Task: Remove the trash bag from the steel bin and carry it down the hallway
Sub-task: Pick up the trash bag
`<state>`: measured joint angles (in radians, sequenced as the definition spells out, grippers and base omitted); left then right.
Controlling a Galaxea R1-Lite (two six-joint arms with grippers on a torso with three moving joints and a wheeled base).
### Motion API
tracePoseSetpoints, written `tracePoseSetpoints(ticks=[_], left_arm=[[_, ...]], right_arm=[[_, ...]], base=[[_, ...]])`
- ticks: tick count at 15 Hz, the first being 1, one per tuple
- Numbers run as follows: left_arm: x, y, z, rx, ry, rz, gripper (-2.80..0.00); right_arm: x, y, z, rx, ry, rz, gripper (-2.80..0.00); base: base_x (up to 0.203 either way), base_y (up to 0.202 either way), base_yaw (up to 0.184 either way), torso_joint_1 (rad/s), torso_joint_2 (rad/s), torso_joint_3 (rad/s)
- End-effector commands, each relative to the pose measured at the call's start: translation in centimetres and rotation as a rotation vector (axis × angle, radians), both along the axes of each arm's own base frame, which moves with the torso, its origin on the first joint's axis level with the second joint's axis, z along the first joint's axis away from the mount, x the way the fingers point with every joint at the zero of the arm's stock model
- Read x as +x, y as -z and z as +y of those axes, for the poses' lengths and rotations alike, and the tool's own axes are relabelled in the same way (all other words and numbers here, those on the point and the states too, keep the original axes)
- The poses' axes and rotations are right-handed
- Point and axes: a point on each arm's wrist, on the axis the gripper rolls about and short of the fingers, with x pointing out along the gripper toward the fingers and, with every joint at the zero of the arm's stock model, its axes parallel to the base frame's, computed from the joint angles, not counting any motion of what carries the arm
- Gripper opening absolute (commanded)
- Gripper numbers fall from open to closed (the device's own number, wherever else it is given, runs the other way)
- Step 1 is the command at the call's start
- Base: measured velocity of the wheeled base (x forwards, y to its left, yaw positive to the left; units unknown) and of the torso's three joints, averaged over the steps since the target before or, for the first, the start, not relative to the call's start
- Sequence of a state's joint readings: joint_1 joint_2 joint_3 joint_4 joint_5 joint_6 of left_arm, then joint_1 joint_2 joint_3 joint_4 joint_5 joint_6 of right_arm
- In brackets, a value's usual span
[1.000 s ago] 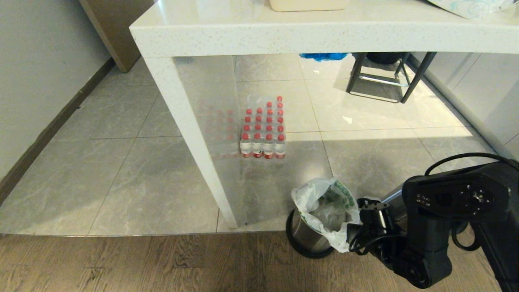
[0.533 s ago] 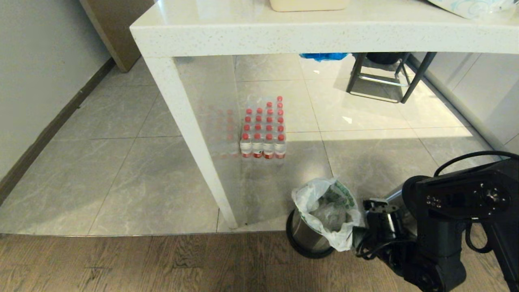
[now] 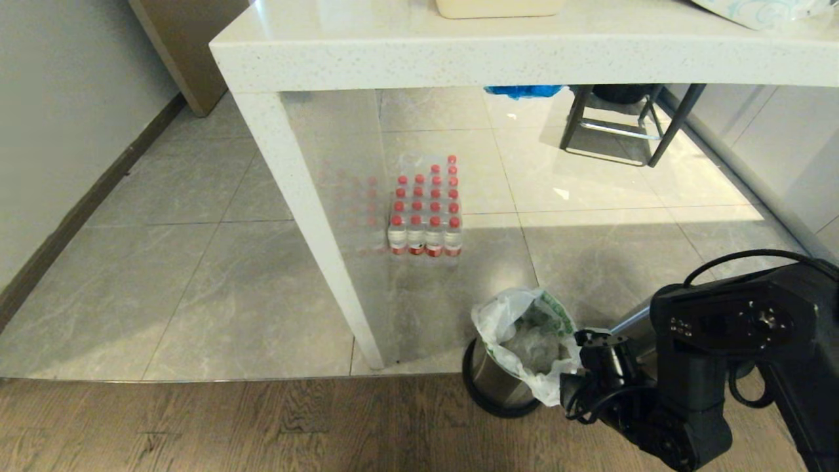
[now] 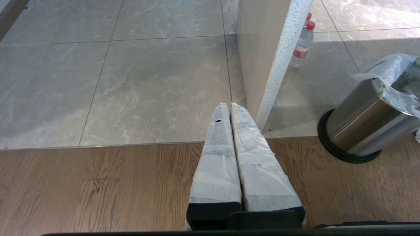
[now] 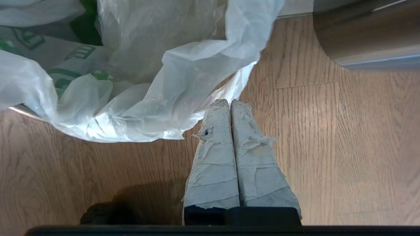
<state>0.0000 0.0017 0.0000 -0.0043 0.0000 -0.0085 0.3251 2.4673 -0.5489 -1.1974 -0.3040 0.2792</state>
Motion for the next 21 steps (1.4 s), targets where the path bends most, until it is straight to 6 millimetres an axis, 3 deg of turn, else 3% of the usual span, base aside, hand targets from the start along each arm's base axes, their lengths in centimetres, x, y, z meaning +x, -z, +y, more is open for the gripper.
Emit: tracePoseSetpoints(ticks=[1,8,16,21], left_arm=[[0.0,0.0,0.0,-0.001,0.000,-0.001,-2.80],[0.0,0.0,0.0,-0.001,0.000,-0.001,-2.80],[0.0,0.0,0.0,-0.001,0.000,-0.001,-2.80],[0.0,0.0,0.0,-0.001,0.000,-0.001,-2.80]], right_arm=[[0.0,1.0,0.2,-0.007,-0.004,0.019,-2.80],[0.1,0.1,0.3,0.085,0.036,-0.045,-2.80],[0.9,-2.8,0.6,0.386,0.192,-0.203,-2.80],[0.6,-3.1,0.8,0.475,0.231,-0.196,-2.80]], base=[[0.000,0.000,0.000,0.000,0.00,0.000],[0.000,0.000,0.000,0.000,0.00,0.000],[0.000,0.000,0.000,0.000,0.00,0.000],[0.000,0.000,0.000,0.000,0.00,0.000]])
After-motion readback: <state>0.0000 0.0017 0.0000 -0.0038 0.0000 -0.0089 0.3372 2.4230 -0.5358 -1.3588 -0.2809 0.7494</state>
